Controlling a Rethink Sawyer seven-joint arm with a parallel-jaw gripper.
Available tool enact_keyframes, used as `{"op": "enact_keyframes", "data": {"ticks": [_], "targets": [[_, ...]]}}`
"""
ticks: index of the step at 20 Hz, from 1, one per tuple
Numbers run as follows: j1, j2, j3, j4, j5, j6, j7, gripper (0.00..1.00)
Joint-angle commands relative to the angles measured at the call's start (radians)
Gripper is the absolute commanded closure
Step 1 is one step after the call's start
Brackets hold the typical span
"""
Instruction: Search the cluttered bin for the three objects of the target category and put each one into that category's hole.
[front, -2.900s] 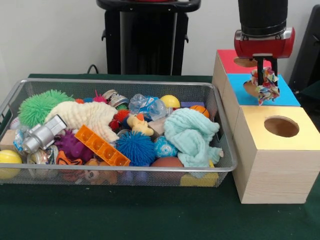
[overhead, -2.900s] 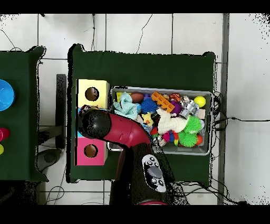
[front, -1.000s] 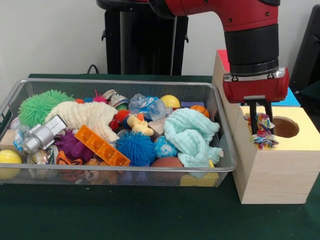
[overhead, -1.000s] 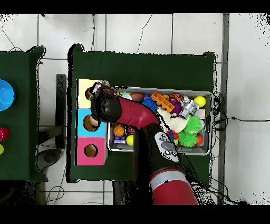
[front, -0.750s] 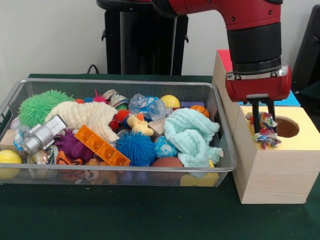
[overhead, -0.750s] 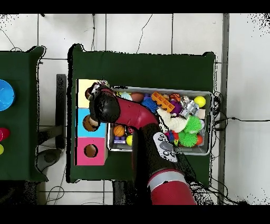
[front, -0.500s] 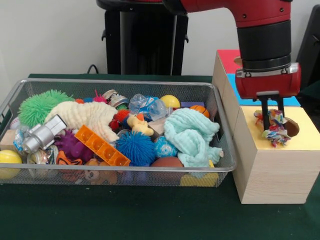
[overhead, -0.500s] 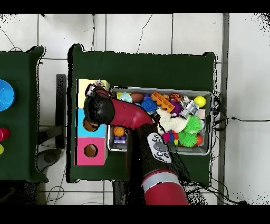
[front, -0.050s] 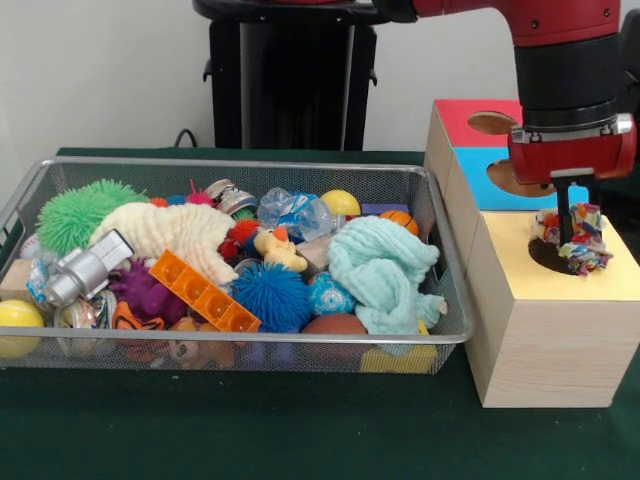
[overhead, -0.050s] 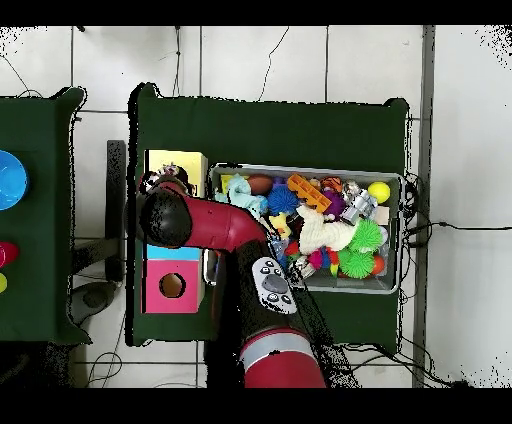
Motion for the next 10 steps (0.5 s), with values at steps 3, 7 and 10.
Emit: {"op": "enact_keyframes", "data": {"ticks": [3,7,10], "targets": [[-0.029,0.025,-0.019,0.075,0.016,0.052,0.179,1.0],[-0.034,0.033,-0.017,0.07,0.01,0.044,0.17,1.0],[-0.039,0.04,-0.015,0.074,0.003,0.03,0.166,1.0]]}}
